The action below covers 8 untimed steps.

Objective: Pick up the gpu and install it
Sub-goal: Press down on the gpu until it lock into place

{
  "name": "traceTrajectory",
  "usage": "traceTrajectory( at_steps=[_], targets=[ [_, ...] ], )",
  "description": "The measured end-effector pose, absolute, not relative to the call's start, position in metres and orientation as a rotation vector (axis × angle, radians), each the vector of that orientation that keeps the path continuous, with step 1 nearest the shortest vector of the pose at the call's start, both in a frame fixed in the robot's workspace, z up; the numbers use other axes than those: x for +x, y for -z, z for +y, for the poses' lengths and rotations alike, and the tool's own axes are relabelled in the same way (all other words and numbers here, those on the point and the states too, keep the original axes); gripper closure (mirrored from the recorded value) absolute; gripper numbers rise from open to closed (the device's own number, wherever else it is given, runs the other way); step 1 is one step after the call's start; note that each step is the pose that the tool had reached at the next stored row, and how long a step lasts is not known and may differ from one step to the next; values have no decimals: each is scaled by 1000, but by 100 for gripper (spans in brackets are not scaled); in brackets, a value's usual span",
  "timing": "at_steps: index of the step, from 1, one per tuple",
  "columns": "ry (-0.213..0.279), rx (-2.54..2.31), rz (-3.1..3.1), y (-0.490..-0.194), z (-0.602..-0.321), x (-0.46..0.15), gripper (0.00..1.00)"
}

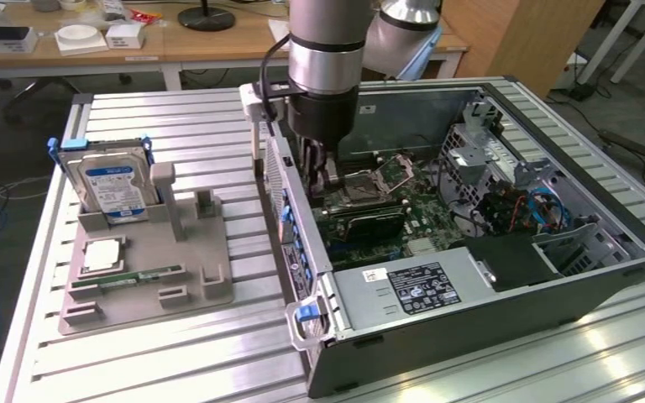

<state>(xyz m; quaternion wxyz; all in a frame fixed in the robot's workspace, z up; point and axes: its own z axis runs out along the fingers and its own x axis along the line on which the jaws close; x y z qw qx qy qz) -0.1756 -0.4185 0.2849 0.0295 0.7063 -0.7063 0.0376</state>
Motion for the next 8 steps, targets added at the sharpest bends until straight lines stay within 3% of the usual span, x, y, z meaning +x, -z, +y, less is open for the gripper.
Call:
traceTrajectory(
  at_steps=[8],
  targets=[
    [-132,2170,-2170,-285,-417,-177,90]
  ],
)
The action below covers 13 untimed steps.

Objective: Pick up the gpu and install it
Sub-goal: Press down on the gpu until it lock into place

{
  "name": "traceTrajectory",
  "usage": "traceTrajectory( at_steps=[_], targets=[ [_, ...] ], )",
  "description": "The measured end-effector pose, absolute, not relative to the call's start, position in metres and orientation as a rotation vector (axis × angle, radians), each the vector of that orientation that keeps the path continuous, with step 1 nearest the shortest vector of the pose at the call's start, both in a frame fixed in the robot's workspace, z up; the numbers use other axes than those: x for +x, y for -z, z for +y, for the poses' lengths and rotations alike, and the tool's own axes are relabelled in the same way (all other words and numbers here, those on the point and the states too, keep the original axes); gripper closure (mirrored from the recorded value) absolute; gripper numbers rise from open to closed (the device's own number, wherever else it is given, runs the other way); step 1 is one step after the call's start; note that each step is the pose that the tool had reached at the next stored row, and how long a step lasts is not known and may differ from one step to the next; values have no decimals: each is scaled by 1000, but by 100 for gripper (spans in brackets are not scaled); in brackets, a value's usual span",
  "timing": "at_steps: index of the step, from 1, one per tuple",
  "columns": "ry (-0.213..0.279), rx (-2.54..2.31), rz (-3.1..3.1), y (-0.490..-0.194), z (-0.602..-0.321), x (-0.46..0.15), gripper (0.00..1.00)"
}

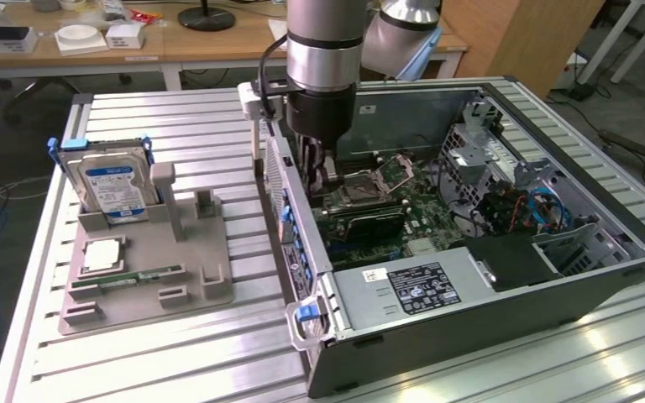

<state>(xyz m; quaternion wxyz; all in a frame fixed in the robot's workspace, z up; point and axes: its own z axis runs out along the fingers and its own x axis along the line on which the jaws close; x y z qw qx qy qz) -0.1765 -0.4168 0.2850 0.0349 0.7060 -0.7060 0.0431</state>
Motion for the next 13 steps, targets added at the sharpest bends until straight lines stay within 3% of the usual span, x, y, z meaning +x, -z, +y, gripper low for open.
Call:
traceTrajectory(
  at_steps=[13],
  targets=[
    [-144,2165,-2165,-285,-414,-183,90]
  ],
)
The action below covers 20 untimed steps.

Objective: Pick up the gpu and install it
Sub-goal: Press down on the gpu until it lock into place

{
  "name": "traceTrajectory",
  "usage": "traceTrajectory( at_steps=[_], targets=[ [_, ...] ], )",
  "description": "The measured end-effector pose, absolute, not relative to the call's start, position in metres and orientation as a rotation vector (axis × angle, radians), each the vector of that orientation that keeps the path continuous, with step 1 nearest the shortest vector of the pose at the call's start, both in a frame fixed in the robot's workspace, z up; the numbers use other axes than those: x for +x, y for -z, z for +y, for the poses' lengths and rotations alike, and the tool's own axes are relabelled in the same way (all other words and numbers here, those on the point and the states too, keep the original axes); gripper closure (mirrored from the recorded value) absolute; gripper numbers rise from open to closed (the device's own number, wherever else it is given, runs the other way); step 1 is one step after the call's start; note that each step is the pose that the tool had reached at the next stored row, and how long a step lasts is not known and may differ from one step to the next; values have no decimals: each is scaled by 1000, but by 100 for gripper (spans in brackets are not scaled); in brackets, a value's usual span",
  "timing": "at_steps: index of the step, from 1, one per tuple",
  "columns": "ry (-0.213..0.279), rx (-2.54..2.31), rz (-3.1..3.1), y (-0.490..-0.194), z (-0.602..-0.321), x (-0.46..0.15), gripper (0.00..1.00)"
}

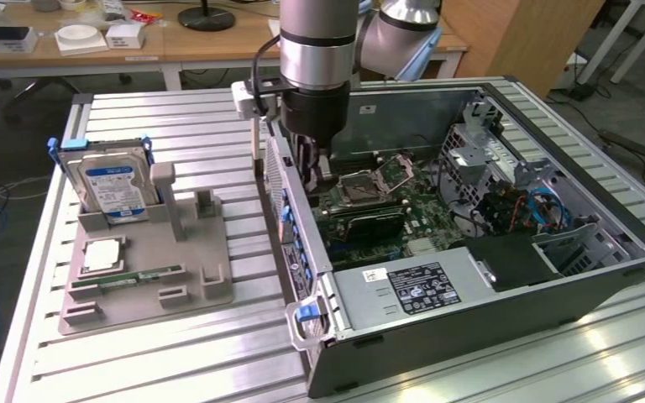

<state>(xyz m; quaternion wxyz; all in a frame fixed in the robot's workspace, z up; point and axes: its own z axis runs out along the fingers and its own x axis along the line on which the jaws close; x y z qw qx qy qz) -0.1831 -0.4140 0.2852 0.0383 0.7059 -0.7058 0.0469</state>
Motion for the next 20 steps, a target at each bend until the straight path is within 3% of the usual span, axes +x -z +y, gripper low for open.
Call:
traceTrajectory(
  at_steps=[20],
  targets=[
    [-144,2165,-2165,-285,-420,-181,90]
  ],
)
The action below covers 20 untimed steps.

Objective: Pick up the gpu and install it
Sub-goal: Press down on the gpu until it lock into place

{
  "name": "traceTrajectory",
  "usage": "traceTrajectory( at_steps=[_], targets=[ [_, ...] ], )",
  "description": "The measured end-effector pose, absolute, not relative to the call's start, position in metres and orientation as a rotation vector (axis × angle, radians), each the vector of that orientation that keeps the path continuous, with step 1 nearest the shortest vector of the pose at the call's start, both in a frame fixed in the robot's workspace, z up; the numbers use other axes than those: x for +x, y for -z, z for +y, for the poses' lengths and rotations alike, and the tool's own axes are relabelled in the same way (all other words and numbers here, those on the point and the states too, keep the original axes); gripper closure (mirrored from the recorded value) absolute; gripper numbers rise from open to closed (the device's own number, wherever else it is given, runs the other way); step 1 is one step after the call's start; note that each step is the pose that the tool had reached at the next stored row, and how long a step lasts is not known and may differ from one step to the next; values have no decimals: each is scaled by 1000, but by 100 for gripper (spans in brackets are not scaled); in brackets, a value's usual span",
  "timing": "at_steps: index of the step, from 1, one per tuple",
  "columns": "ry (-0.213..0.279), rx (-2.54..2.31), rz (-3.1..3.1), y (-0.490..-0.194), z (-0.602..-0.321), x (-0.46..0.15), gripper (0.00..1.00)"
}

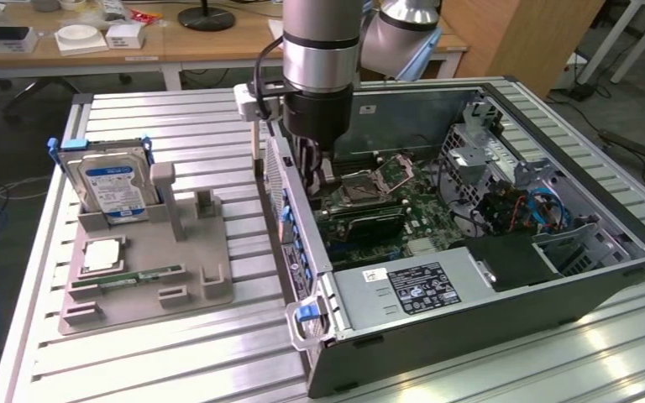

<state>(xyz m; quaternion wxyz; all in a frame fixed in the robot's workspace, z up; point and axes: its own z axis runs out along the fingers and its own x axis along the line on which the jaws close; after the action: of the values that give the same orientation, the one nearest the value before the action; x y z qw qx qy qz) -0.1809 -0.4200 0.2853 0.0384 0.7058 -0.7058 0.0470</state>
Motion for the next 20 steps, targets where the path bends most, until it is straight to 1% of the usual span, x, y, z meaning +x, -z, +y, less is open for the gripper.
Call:
traceTrajectory(
  at_steps=[20],
  targets=[
    [-150,2162,-2161,-278,-420,-174,90]
  ],
)
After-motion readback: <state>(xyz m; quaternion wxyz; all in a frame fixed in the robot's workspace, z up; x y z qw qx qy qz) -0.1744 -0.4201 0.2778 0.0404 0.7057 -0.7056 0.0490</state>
